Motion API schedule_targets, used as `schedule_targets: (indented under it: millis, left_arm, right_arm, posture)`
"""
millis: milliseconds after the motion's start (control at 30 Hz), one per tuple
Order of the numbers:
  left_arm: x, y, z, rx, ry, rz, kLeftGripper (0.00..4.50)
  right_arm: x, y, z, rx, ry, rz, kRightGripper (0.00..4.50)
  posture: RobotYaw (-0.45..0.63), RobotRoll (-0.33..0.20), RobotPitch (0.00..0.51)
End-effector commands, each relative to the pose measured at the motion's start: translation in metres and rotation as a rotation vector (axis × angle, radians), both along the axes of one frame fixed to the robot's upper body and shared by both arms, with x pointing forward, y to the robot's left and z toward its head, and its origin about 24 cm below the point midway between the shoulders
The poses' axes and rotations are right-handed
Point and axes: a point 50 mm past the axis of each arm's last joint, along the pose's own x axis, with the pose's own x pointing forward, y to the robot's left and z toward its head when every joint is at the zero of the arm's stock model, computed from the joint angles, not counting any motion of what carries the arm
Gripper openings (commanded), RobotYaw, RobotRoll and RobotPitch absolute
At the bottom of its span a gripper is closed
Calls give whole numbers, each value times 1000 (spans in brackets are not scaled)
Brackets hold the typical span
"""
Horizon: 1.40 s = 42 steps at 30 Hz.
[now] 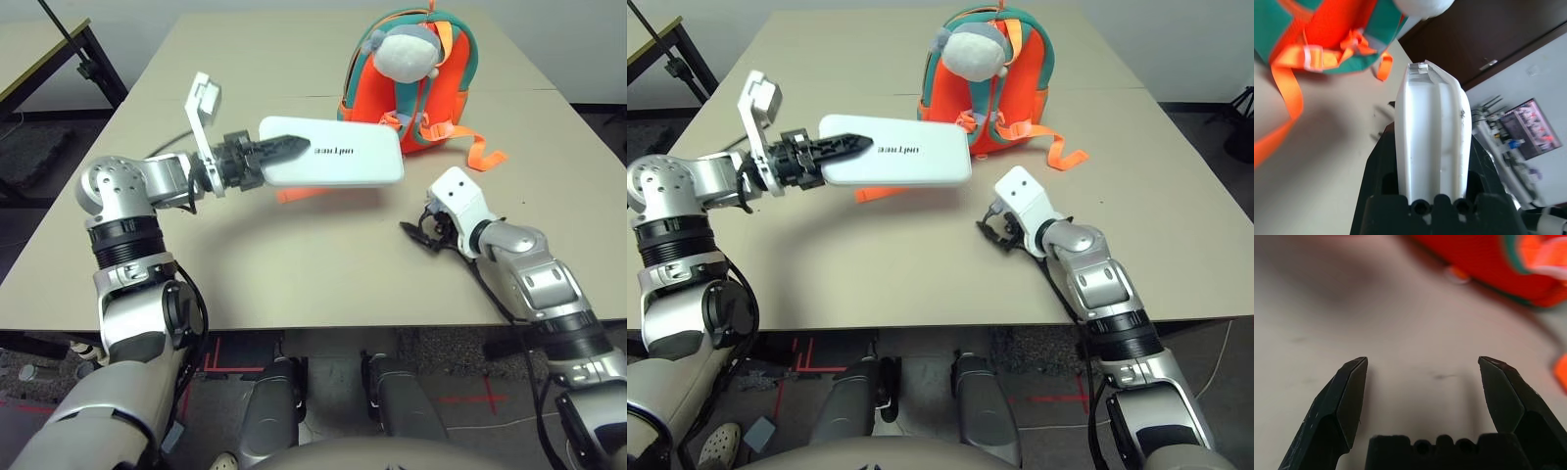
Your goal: Put the pencil case into the backpack and zip it.
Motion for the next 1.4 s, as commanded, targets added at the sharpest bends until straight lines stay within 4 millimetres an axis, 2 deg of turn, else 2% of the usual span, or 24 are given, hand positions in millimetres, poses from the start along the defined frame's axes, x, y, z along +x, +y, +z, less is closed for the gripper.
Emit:
schedule_targets:
  millis: [33,200,467,567,833,1233,1400]
  left_arm:
    - [-6,11,23,48,-96,27,1228]
    - [-6,34,32,143,-148,144,1228]
    - [7,81,49,236,-281,487,1228]
    - [12,88,51,262,-351,569,1228]
    - [25,92,37,339,-434,694,1228]
    - [36,78,17,350,-432,681,1228]
    - [39,71,13,354,-429,665,1228]
  right_arm:
    - [7,-5,5,83,-31,-74,4500]
    - [16,-4,14,217,-60,-131,4500]
    - [34,11,37,506,-93,-147,4500]
    - [42,20,44,563,-99,-130,4500]
    - [63,37,55,604,-117,-121,4500]
    - [86,41,69,567,-188,-145,4500]
    - [91,50,65,558,-177,-131,4500]
  posture:
    - [-143,0,121]
    - [-132,0,121]
    - [-95,0,122]
    - [-82,0,119]
    - [-67,0,112]
    - [-61,0,106]
    - [-62,0,104]
